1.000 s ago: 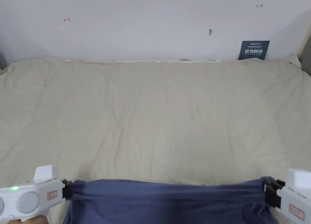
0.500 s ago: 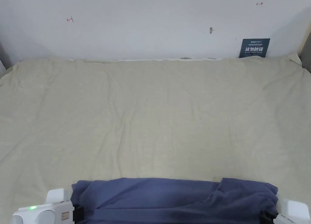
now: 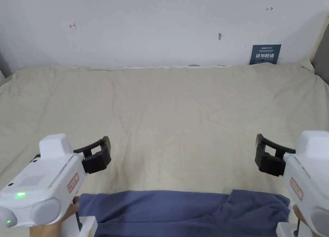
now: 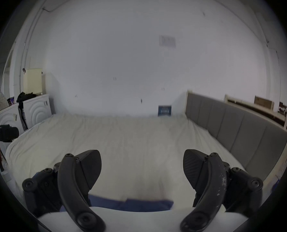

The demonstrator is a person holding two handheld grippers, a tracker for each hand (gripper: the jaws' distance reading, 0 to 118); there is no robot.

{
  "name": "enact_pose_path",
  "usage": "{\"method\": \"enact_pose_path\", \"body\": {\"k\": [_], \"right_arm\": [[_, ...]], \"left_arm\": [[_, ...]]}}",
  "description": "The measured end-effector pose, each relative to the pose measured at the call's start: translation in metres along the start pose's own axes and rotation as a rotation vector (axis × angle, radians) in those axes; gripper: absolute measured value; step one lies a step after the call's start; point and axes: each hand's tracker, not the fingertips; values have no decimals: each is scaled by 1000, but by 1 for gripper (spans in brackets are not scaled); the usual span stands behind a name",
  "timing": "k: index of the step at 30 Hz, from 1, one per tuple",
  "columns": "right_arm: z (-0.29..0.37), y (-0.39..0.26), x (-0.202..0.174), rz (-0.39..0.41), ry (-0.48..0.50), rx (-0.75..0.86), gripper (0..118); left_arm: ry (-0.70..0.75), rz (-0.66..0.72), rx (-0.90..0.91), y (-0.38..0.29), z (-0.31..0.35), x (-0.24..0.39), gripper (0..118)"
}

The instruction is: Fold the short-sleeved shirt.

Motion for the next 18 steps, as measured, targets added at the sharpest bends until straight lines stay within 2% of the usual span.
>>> {"method": "enact_pose_path", "body": {"k": [1,2,3,4,5,6,7,12,18], "right_arm": [[2,4,-5,16,-16,35,102],[4,7,-9,27,-28,59,100],[6,9,-11,39,-34,84,92],[10,12,-17,50,-50,101,77],[11,12,-18,62,-72,112,39],[11,12,-22,79,-82,113,4],[9,10,-22,99,-69,131,2],[-2,7,-28,81,-56,107,1],[1,5,-25,68,-44,96,1]], "left_arm": [[3,-13,39,3,2,5,113],[4,-27,64,5,4,10,108],[12,-34,91,5,6,14,95],[12,-41,115,6,8,18,73],[12,-47,111,5,9,21,26],[15,-53,107,6,7,24,1],[3,-66,95,6,6,25,1],[-23,-80,72,4,4,25,0],[-66,-31,-6,3,-4,6,0]]}}
